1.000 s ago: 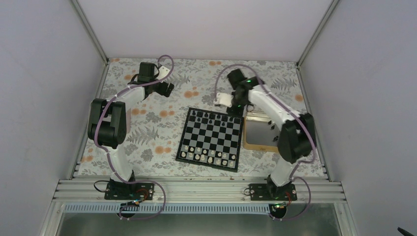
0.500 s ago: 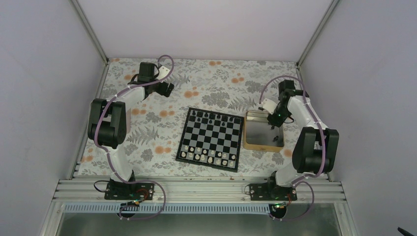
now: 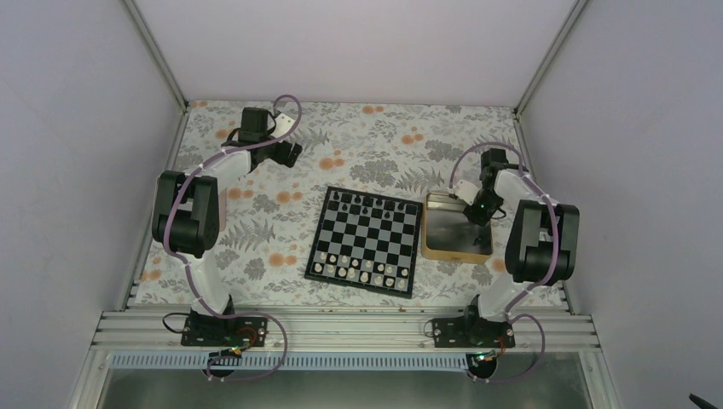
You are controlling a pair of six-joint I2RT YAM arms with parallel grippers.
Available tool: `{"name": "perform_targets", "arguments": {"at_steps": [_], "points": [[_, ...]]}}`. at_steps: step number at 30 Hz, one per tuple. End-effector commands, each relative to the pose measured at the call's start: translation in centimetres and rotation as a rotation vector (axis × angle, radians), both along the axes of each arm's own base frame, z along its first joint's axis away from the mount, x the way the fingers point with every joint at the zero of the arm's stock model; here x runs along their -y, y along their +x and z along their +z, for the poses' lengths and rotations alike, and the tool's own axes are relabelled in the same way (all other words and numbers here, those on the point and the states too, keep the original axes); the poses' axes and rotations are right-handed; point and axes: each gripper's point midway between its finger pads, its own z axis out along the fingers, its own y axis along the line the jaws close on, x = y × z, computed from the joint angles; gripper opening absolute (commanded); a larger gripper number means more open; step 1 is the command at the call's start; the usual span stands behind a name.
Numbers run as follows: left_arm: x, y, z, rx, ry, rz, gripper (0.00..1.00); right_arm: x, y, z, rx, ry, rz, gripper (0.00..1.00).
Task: Set up the chess pieces on the board
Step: Pick up the chess piece from the storage box.
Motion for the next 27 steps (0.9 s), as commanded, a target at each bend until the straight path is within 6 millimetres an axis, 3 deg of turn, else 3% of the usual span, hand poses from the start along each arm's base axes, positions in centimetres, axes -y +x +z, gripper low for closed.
{"name": "perform_targets", "arguments": {"at_steps": [1,11,14,19,22,27], "points": [[0.4,0.1,1.2,0.032,-0.019,-0.014,1.0,0.7,0.6,-0.6,0.005,-0.022,0.004,0.3],[0.5,0.0,0.9,0.023,-0.019,-0.019,1.0,1.0,0.4,-1.7,-0.042,-0.03,-0.002,0.13],[0.5,0.0,0.9,0.025,-0.02,-0.021,1.0,1.0,0.8,-1.1,-0.031,-0.029,-0.011,0.05],[0.5,0.0,0.8,0.022,-0.02,-0.02,1.0,0.6,1.2,1.3,0.0,-0.033,-0.003,0.04],[0.6,0.0,0.9,0.024,-0.022,-0.023,1.0,-0.7,1.8,3.2,0.027,-0.041,0.025,0.04],[0.5,0.0,1.1,0.026,-0.02,-0.022,1.0,-6.0,3.1,6.2,0.063,-0.024,0.141,0.05]]}}
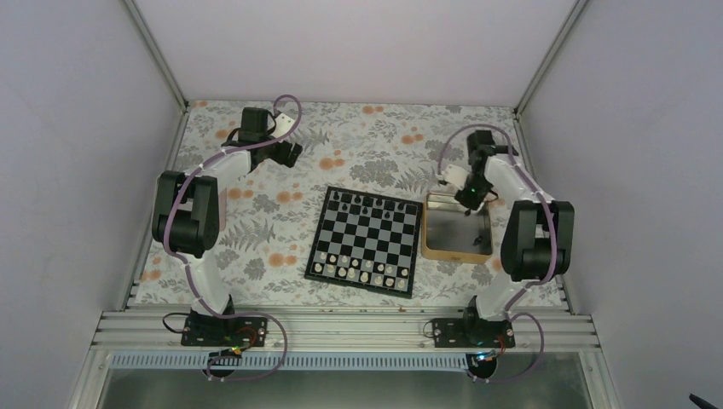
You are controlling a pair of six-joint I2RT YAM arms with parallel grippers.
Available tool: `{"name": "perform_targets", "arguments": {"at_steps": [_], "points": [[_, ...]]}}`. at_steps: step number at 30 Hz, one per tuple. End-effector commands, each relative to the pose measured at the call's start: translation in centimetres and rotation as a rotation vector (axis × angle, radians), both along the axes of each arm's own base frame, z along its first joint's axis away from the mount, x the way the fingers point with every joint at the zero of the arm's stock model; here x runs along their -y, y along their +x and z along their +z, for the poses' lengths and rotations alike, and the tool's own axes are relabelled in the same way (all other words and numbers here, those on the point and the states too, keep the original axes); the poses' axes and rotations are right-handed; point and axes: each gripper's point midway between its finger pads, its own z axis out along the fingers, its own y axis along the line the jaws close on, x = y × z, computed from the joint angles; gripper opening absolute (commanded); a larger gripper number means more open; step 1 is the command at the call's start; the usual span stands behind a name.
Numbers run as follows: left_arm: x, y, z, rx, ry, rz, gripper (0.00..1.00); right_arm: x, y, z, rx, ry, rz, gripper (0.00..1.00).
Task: Set up the chess pieces on the board
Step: Pick up the chess piece from the storage box, then place the chess piece on the chessboard.
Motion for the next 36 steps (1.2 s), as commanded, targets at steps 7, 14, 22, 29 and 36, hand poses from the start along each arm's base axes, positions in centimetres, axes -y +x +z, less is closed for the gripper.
{"name": "perform_targets", "arguments": {"at_steps": [7,14,22,29,36], "points": [[0.3,-0.1,1.1,0.028,-0.01,-0.015,1.0,-12.0,1.3,5.4,0.066,0.06,0.239,0.07],[0.3,-0.1,1.3,0.029,-0.009,-0.016,1.0,-17.6,-0.6,2.3,-0.013,0.093,0.36,0.08],[0.3,0.0,1.3,0.03,-0.008,-0.014,1.0,-20.9,-2.7,-0.4,-0.089,0.117,0.442,0.08],[0.2,-0.1,1.0,0.025,-0.005,-0.011,1.0,-20.9,-3.1,-2.2,-0.121,0.083,0.462,0.09],[0.2,0.0,0.9,0.024,-0.007,-0.012,1.0,-20.6,-3.1,-2.6,-0.121,0.078,0.455,0.09]]}}
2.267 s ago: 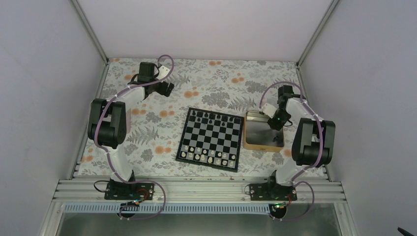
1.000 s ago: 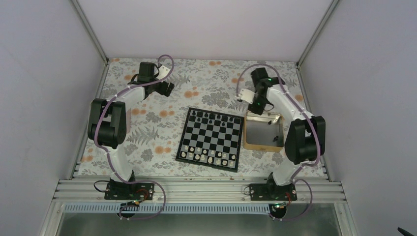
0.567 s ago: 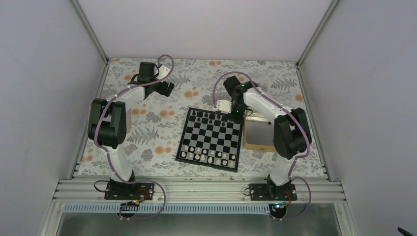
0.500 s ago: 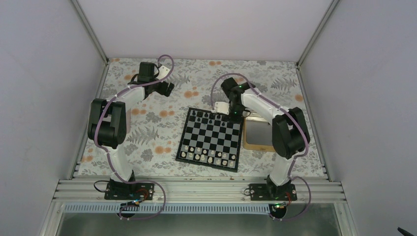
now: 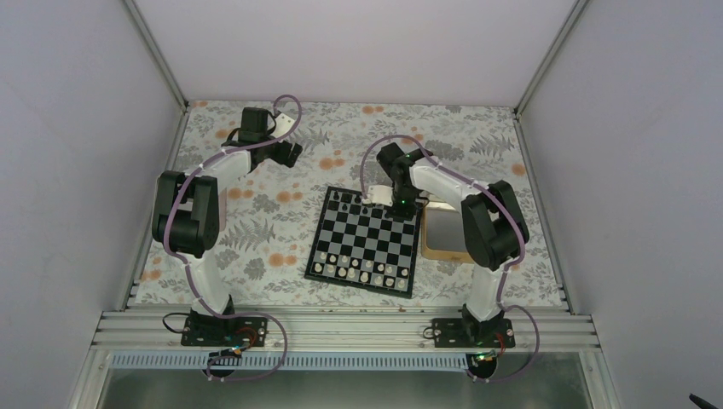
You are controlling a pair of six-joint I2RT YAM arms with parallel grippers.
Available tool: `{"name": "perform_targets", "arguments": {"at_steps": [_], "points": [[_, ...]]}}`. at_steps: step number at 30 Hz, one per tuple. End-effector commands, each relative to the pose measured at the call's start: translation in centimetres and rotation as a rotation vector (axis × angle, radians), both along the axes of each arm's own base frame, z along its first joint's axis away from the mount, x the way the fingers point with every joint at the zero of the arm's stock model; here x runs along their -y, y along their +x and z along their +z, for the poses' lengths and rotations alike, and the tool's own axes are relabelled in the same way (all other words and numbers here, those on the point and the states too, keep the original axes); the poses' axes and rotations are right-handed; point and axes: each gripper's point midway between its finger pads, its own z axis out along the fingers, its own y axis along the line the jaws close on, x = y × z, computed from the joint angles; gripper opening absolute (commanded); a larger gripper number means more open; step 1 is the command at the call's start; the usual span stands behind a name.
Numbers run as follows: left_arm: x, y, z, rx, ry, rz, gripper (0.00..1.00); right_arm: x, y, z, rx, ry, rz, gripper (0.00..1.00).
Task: Set up the chess pieces on the board
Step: Place the chess piece on the chessboard.
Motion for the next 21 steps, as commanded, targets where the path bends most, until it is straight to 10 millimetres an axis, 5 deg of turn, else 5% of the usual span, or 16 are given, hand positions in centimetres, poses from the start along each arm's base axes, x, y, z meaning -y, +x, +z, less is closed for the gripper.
{"name": "perform_targets", "arguments": {"at_steps": [1,21], "points": [[0.2,0.0,0.9,0.024,-0.008,-0.012,1.0,0.0,-0.1,-0.5,0.002,0.0,-0.011,0.09],[0.1,0.0,0.7,0.023,-0.005,-0.008,1.0,1.5,1.6,-1.0,0.007,-0.007,-0.05,0.1]]}}
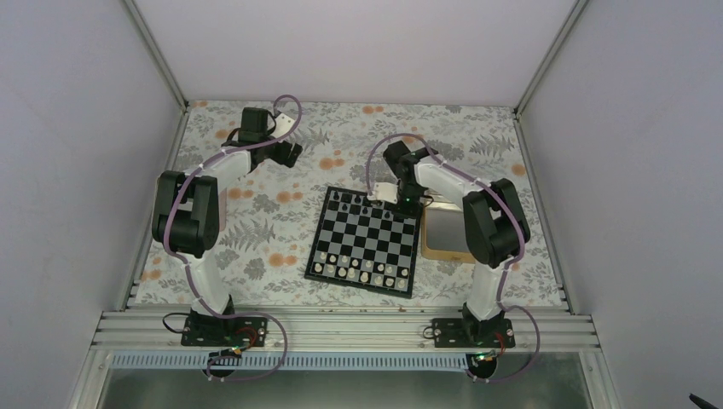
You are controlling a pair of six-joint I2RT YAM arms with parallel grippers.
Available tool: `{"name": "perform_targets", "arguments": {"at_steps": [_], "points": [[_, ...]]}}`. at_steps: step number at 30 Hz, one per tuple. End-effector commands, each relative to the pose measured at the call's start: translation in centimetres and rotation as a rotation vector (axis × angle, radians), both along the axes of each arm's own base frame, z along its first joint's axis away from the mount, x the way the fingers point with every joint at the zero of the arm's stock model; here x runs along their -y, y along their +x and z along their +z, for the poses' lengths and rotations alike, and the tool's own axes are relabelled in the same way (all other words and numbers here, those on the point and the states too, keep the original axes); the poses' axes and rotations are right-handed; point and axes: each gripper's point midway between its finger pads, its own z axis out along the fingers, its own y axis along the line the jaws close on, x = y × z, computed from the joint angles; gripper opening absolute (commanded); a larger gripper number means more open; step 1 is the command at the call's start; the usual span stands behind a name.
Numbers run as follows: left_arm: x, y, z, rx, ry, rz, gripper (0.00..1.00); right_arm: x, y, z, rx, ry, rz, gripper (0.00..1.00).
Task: Set up the chess pieces on the board
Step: Place the chess piece on the chessboard, then pick up the chess piece from the storage box.
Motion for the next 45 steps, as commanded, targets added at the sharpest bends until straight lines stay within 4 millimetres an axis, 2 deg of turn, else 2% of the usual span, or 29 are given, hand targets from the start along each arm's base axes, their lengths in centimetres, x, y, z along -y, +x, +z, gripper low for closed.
{"name": "perform_targets", "arguments": {"at_steps": [1,12,14,18,23,27,30,36,40,45], "points": [[0.1,0.0,0.7,0.023,-0.005,-0.008,1.0,0.2,0.6,-0.4,0.0,-0.002,-0.006,0.11],[0.0,0.1,0.6,0.022,-0.001,-0.005,1.0,-0.4,0.9,-0.1,0.005,0.026,-0.005,0.21],[0.0,0.1,0.7,0.023,-0.002,-0.006,1.0,-0.2,1.0,0.3,0.016,0.024,-0.011,0.22],[0.0,0.1,0.8,0.026,-0.002,-0.005,1.0,1.0,1.3,2.9,0.064,0.026,-0.046,0.25],[0.0,0.2,0.9,0.028,-0.002,-0.006,1.0,4.9,0.4,6.9,0.107,0.037,-0.135,0.27],[0.1,0.2,0.9,0.029,-0.004,-0.009,1.0,10.5,0.0,9.0,0.162,0.008,-0.251,0.29],[0.1,0.3,1.1,0.032,-0.008,-0.009,1.0,15.1,-0.8,8.6,0.168,-0.039,-0.323,0.29],[0.3,0.3,0.9,0.029,-0.011,-0.014,1.0,21.9,-2.5,6.2,0.147,-0.077,-0.42,0.31],[0.3,0.3,0.6,0.026,-0.011,-0.013,1.0,24.0,-2.2,4.7,0.189,-0.079,-0.414,0.34],[0.1,0.3,0.5,0.027,-0.002,-0.006,1.0,23.2,-0.8,3.6,0.208,0.001,-0.368,0.36]]}}
